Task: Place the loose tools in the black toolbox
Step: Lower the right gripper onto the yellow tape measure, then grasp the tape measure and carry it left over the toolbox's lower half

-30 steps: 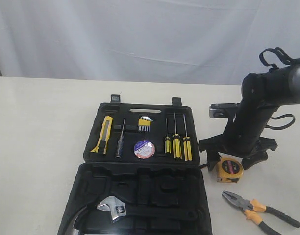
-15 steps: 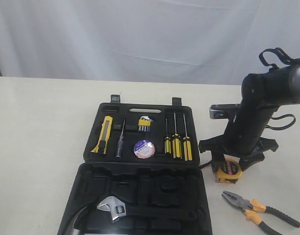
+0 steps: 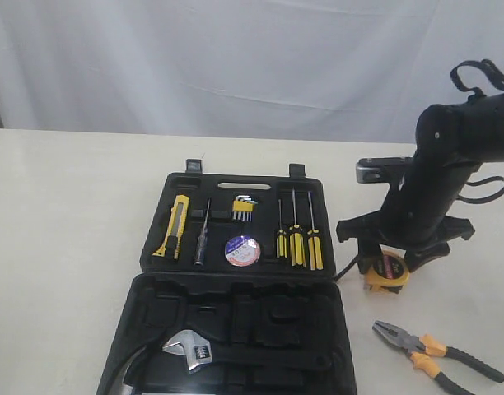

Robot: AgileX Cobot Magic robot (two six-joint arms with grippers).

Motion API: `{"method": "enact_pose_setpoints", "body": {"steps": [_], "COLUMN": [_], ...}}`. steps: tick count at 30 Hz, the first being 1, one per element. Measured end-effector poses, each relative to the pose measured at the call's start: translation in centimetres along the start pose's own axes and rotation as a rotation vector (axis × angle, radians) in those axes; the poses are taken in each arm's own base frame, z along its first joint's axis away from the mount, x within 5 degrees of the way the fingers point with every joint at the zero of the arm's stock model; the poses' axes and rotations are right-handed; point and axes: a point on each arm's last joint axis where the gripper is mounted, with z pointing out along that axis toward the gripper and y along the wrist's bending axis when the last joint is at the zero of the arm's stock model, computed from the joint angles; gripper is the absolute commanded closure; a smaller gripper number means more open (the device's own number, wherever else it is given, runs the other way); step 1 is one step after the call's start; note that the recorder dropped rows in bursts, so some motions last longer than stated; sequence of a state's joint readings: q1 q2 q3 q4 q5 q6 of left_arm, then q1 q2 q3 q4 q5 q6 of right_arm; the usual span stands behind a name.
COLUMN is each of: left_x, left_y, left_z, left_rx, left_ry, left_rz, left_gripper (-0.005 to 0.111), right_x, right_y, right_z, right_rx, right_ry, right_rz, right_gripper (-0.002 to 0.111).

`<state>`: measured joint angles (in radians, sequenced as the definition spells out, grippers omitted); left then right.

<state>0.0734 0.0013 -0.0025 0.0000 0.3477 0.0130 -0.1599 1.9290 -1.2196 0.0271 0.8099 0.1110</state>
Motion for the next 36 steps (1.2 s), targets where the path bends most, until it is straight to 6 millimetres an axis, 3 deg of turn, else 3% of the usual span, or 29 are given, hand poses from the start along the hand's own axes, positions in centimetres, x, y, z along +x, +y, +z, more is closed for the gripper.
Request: {"method": "enact_pose_setpoints", "body": {"steps": [8, 12, 18, 26, 29, 36], "left_x": [0.0, 0.0, 0.0, 0.0, 0.0, 0.0], "left_y": [0.0, 0.0, 0.0, 0.0, 0.0, 0.0], "left_z": [0.0, 0.0, 0.0, 0.0, 0.0, 0.0], "left_rx": [0.0, 0.0, 0.0, 0.0, 0.0, 0.0], "left_ry": [0.0, 0.0, 0.0, 0.0, 0.0, 0.0], "left_rz": [0.0, 0.0, 0.0, 0.0, 0.0, 0.0], "left_gripper": [0.107, 0.107, 0.107, 0.107, 0.107, 0.107], "right_x": [1.1, 1.9, 1.9, 2.9, 3.3, 3.8], "right_y": [0.3, 2.0, 7.2, 15.8, 18.4, 23.9], "right_z": [-4.4, -5.7, -7.7, -11.2, -11.3, -9.7], "right_rx": [-0.005, -0.026, -0.101, -0.227, -0.257, -0.294], "right_ry": [-0.015, 0.004, -0.018, -0.141, -0.144, -0.118], "right_rz": [-0.037, -0.067, -0.093, -0.135, -0.127, -0.13], "right_gripper": [0.066, 0.066, 0.066, 0.066, 0.066, 0.066]}}
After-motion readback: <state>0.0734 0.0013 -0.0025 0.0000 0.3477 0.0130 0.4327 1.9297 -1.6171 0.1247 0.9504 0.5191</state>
